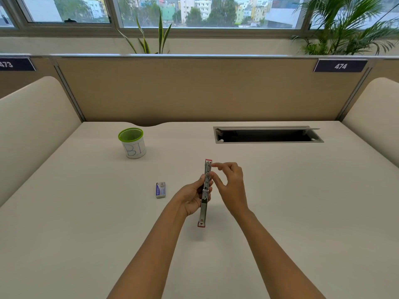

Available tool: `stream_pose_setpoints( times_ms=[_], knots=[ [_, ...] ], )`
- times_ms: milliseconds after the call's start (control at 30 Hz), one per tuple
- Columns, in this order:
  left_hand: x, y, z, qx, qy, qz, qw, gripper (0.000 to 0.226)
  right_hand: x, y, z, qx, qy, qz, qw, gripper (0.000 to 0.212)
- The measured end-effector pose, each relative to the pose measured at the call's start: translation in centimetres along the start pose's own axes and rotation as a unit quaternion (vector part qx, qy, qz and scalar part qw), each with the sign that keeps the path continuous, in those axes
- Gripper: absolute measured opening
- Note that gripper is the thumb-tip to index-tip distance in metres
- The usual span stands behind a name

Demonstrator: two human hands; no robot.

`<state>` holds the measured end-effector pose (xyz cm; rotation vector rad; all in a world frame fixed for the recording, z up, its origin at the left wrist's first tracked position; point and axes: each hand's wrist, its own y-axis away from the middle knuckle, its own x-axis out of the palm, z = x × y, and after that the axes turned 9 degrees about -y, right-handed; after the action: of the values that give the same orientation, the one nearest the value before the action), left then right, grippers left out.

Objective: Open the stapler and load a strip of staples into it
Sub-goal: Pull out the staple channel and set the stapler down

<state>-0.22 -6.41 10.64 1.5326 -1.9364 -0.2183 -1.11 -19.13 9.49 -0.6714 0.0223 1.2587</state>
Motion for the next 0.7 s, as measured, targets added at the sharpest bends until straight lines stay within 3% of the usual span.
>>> stream_pose_setpoints(
  times_ms=[700],
  knots=[
    [0.4, 0.4, 1.2, -0.006, -0.010, 0.030, 0.999, 0.029, -1.0, -0.3, 0.2, -0.016, 0.037, 0.021, 0.999, 0.021]
  ],
)
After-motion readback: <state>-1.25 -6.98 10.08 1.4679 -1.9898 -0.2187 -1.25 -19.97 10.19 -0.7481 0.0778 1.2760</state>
